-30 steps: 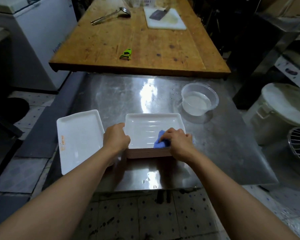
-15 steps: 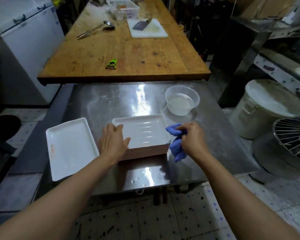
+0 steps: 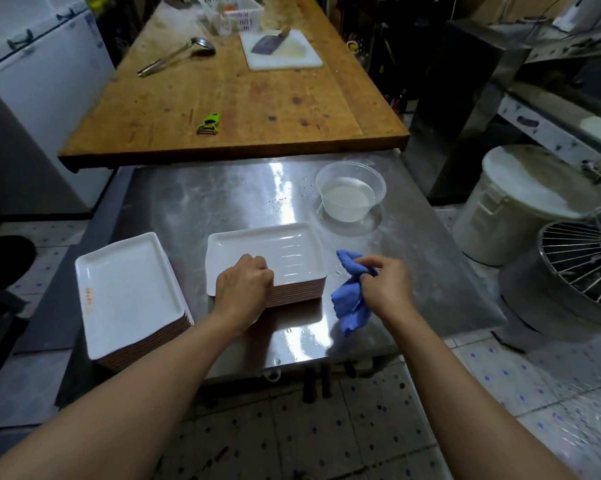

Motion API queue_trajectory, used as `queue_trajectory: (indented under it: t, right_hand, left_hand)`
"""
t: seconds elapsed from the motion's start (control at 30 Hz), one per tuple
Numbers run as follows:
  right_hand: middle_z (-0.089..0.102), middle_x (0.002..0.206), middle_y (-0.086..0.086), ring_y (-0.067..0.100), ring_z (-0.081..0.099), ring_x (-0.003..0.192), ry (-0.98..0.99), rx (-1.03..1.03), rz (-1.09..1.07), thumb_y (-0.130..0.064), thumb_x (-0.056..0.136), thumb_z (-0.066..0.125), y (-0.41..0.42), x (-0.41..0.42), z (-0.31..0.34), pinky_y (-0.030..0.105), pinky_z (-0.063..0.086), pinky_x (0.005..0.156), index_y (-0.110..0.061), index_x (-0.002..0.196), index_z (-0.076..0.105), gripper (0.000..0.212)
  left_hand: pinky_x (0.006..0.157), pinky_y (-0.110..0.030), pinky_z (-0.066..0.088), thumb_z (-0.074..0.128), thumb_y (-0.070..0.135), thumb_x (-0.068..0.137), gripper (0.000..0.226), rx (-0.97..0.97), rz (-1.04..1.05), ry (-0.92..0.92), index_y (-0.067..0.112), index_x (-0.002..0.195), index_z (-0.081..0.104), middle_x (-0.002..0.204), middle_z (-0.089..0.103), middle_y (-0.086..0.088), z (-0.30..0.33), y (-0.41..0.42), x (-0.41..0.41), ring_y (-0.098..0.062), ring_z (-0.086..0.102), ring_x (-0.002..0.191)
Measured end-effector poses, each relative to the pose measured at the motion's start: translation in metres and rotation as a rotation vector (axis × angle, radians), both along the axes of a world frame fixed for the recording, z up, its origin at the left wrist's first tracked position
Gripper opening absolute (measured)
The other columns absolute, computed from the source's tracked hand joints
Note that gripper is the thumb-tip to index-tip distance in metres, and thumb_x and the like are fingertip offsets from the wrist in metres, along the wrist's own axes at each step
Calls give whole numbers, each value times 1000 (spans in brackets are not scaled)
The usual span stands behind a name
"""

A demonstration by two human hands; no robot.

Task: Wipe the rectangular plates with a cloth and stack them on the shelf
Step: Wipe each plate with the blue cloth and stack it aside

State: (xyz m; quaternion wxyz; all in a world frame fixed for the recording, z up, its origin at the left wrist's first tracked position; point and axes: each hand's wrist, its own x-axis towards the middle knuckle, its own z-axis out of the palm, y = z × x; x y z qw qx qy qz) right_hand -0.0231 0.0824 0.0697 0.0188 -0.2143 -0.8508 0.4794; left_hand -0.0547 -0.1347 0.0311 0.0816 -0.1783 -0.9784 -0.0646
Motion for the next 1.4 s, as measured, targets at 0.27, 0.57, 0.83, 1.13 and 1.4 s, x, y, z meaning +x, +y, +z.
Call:
queue_trajectory:
  t: [0.27,0.57,0.83,1.13,1.4]
  right_hand:
    - [61,89,-4,11,57,86,55,-24,-51,4,87,53,-6,9,12,22,45,77,-17,97,72,30]
    - [62,98,-5,17,60,98,172,-194,-52,4,80,51,-23,1,63,35,53,88,-27,101,70,42]
    - [55,119,-3,5,52,107,596,-16,166,5,77,60,-67,-11,143,19,45,93,-15,112,68,41]
    - [64,105,8,33,50,95,928,458,284,-13,76,54,-120,-24,175,36,42,83,-11,97,71,27]
    - [58,117,8,28,52,113,949,451,389,-24,87,35,-131,-27,180,48,32,105,-9,108,59,35]
  left_hand:
    - [50,-31,31,63,8,83,6,130,75,70,8,84,57,67,62,-12,23,-5,-1,-35,58,60]
    - [63,-33,38,56,17,91,7,698,257,60,14,85,54,78,63,-7,94,-15,-4,-28,56,73]
    - [61,-28,40,53,7,93,20,1235,293,-198,15,74,54,65,55,-1,149,-30,24,-14,48,60]
    - [67,-34,46,55,8,91,17,1357,278,-243,13,76,60,70,63,-9,176,-35,41,-22,56,67]
    - [69,-41,49,57,8,90,21,1467,327,-199,15,71,61,68,65,-10,190,-32,45,-23,57,65]
